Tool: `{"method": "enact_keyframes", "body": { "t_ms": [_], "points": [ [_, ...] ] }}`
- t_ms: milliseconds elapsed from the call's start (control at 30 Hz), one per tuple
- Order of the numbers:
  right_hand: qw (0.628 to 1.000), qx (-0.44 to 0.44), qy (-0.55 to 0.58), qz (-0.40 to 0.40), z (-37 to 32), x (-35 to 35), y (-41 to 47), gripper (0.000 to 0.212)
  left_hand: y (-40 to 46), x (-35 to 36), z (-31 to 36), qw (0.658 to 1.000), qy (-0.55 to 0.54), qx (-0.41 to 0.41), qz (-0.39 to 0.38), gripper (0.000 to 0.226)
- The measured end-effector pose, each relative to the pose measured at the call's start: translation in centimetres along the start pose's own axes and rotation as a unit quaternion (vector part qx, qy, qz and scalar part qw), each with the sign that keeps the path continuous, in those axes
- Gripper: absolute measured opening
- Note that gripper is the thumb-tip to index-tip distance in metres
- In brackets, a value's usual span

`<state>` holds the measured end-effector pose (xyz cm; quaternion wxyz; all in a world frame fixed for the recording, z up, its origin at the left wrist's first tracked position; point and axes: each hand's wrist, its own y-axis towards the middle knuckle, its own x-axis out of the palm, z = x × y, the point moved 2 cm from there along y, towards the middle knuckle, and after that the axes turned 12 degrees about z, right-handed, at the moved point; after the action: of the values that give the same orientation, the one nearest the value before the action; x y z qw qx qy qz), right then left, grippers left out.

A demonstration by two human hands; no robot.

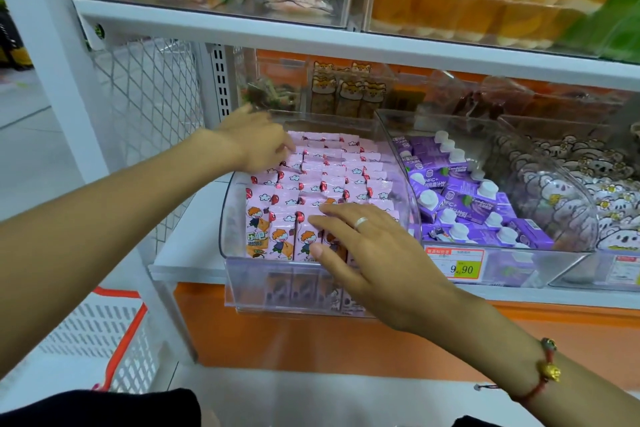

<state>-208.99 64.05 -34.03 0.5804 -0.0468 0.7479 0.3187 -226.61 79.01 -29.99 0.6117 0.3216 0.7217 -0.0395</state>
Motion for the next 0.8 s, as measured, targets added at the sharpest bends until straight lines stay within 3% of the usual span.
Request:
{"method": "enact_keyframes", "body": {
  "t_ms": [100,267,400,500,567,633,733,800],
  "points": [
    [1.0,-0.001,0.003,0.0,-0.1,-0.1,0.0,0.048,-0.7,-0.8,0.2,0.995,-0.03,0.012,0.092,0.03],
    [1.0,0.0,0.002,-0.002,-0.1,-0.1,0.0,0.049,-1.3,-0.7,1.5,0.998,0.007,0.046,0.033,0.029],
    [1.0,0.001,0.009,0.005,-0.1,0.0,-0.1,0.049,-1.6,-1.0,1.8,0.996,-0.024,-0.023,0.077,0.016],
    [1.0,0.0,0.012,0.013,0.0,0.1,-0.2,0.049,-2.6,-1.5,1.9,0.977,-0.093,-0.09,0.168,0.014],
    [1.0,-0.004,0.014,0.02,0.0,0.1,-0.2,0.048,-3.1,-2.3,1.5,0.941,-0.171,-0.144,0.252,0.017],
    [1.0,-0.008,0.015,0.026,0.0,0.2,-0.2,0.048,-3.5,-3.4,1.2,0.884,-0.273,-0.216,0.314,0.02],
    [0.999,-0.005,0.027,0.038,-0.1,-0.1,0.0,0.046,-4.5,-5.1,1.2,0.753,-0.43,-0.291,0.404,0.01],
    [0.994,0.017,0.082,0.065,-0.3,-0.7,0.1,0.042,-5.8,-6.2,2.1,0.686,-0.488,-0.301,0.449,0.008]
  ]
}}
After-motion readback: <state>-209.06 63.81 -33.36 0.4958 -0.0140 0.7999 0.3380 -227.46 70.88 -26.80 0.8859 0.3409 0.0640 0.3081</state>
